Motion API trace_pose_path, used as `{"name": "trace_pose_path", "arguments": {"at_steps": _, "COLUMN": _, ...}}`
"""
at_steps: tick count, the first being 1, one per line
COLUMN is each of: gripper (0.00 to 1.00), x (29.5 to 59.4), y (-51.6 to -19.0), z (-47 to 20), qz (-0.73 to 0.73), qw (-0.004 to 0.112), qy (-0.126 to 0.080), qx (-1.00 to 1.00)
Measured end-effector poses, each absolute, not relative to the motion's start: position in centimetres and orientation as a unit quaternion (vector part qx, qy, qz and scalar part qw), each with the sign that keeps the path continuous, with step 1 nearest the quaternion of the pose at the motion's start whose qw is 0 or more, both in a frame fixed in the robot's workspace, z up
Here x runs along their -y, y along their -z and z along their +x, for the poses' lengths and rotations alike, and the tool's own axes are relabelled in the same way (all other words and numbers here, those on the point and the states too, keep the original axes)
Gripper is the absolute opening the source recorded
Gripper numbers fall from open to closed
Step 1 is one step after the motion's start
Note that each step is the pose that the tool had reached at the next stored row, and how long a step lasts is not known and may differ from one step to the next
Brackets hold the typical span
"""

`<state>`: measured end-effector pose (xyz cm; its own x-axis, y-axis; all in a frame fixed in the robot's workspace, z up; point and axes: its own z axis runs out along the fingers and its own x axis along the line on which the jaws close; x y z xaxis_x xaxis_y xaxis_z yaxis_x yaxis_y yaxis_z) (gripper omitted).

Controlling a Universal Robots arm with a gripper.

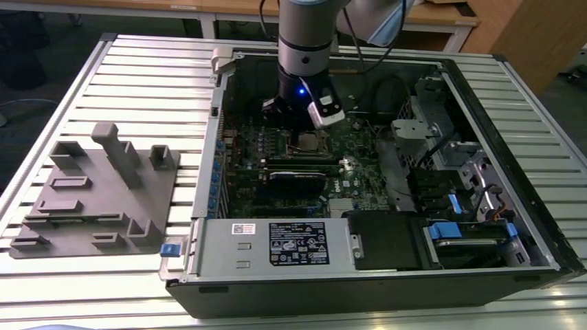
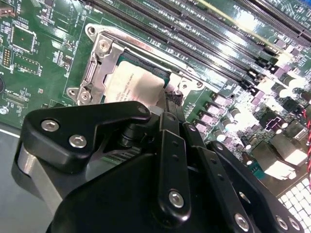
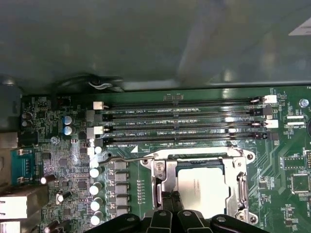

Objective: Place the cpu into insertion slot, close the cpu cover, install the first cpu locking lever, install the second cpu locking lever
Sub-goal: 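Close the cpu cover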

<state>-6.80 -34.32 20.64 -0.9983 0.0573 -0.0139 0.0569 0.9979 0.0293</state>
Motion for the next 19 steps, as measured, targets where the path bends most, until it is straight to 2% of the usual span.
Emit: {"name": "trace_pose_path", "arguments": {"at_steps": 19, "gripper": 0.11, "x": 34.29, "y": -19.7, "z": -7.16, "qz": 0.029, "qw": 0.007, "qy": -0.014, "qx": -0.999}}
